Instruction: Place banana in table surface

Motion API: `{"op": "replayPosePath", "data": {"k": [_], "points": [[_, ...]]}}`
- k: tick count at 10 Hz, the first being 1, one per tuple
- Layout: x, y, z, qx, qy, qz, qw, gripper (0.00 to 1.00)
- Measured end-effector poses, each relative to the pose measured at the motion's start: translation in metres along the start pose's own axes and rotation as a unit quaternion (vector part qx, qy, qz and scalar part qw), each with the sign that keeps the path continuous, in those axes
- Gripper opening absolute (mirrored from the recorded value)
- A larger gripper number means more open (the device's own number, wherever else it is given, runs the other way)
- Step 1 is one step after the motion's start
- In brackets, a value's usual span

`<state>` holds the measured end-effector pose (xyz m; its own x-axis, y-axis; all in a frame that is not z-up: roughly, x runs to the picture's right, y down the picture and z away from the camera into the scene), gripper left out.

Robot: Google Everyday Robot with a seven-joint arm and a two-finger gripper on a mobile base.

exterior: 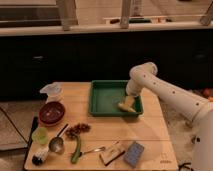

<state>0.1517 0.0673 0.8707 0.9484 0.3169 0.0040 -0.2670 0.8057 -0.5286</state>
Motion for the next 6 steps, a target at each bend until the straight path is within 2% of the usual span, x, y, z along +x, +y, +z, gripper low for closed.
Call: {"op": "replayPosePath", "data": {"k": [6], "points": [[0.019,-0.003,0.025,0.003,-0.007,0.029,0.9995,0.8]]}}
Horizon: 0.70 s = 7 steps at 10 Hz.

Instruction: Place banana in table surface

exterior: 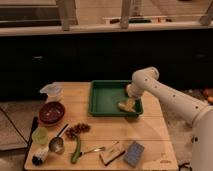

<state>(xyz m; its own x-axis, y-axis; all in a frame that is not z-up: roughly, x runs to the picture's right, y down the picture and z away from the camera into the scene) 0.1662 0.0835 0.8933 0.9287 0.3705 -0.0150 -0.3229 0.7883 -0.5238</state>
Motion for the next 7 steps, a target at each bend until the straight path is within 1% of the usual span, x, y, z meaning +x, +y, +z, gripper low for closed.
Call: {"op": "replayPosePath", "data": {"k": [4,6,7], "points": [[0.01,0.003,0.018,-0.015,0.0,0.009,0.9998,0.79],[0.012,0.005,0.024,-0.025,0.002,0.01,0.9996,0.71],[0.013,0.005,0.027,-0.028,0.001,0.01,0.9996,0.66]]}}
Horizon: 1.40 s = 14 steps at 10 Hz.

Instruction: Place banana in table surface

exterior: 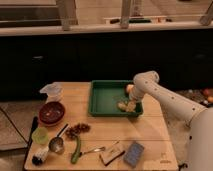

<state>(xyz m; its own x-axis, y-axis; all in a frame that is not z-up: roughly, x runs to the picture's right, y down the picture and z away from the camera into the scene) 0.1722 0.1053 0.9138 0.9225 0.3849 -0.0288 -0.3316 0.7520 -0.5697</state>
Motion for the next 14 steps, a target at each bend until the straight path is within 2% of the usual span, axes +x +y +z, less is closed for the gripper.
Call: {"op": "replayPosePath", "data": {"k": [3,6,7,10,14], "points": [[0.002,-0.002,0.011,-0.013,0.0,-0.005,0.9999,0.33],[0.001,-0.003,0.013,-0.019,0.005,-0.011,0.9997,0.03],[0.0,-0.002,0.012,-0.019,0.007,-0.013,0.9997,0.0],[-0.005,0.001,-0.001,-0.011,0.007,-0.032,0.9994,0.0],[-0.027,0.011,-0.051,0.007,-0.018,-0.087,0.996,0.0]]}}
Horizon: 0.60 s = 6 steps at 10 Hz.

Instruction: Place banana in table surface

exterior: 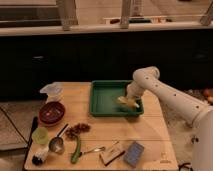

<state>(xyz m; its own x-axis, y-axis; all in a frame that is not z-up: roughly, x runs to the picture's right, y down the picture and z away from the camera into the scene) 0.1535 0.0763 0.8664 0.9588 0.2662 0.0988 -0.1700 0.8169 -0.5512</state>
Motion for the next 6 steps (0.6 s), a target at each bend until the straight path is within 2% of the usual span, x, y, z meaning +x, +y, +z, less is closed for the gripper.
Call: {"op": "replayPosePath", "data": {"k": [2,4,6], "points": [[-0.012,0.005,-0.021,0.005,-0.014,-0.031,0.9994,0.0],[-0.024,0.011,-0.043,0.006,-0.024,-0.071,0.9972,0.0],[-0.032,0.019,-0.06,0.001,-0.025,-0.132,0.9909,0.0]]}}
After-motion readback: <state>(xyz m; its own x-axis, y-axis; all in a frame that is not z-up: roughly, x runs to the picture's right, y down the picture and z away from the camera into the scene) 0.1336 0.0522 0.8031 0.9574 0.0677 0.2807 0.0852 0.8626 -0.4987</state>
